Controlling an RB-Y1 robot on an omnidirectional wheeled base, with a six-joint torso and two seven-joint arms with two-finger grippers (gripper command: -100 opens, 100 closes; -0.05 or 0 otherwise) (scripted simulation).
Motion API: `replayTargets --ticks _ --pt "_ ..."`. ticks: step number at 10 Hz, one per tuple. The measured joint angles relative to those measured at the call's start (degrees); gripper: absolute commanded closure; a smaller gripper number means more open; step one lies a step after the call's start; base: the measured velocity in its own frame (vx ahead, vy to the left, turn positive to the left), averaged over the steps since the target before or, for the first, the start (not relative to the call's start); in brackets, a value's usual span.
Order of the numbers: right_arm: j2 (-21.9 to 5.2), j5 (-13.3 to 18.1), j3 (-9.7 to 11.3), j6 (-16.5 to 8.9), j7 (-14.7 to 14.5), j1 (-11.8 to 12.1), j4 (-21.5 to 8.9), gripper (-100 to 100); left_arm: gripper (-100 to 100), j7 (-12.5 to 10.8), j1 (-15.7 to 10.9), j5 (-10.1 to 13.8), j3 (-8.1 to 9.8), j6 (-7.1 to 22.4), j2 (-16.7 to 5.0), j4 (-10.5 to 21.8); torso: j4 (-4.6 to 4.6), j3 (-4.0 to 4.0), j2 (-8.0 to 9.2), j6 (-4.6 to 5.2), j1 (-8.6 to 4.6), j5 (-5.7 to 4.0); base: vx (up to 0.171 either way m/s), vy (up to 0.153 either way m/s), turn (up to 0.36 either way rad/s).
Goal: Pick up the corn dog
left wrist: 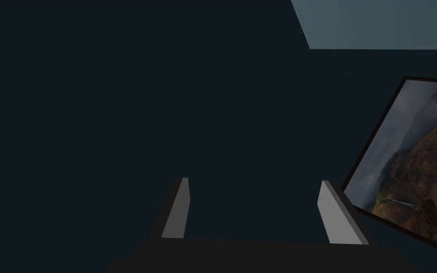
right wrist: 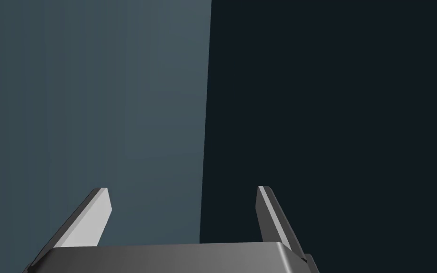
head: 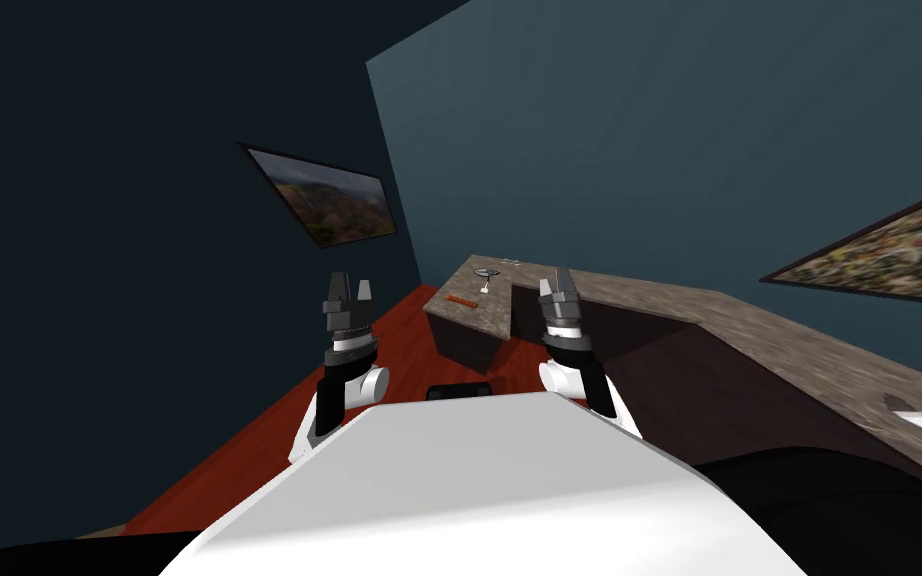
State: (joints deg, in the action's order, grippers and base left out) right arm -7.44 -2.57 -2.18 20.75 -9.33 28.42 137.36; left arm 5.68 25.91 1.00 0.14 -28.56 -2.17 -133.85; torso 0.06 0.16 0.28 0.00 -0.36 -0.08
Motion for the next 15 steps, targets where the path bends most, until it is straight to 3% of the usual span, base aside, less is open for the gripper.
replayTargets --ticks 7,15 --pt "-10.59 1.74 4.43 2.21 0.04 -3.25 0.45 -100 0 0.0 0.0 0.0 0.0 0.0 0.0 0.0 -0.02 -0.05 -0.1 -0.01 0.17 0.03 -0.066 -0.065 0.102" --pt "-22.16 4.32 9.32 3.51 0.02 -5.95 -1.73 -100 0 0.0 0.01 0.0 0.0 0.0 0.01 0.0 -0.06 -0.16 -0.28 0.02 0.33 0.07 -0.024 -0.009 0.092"
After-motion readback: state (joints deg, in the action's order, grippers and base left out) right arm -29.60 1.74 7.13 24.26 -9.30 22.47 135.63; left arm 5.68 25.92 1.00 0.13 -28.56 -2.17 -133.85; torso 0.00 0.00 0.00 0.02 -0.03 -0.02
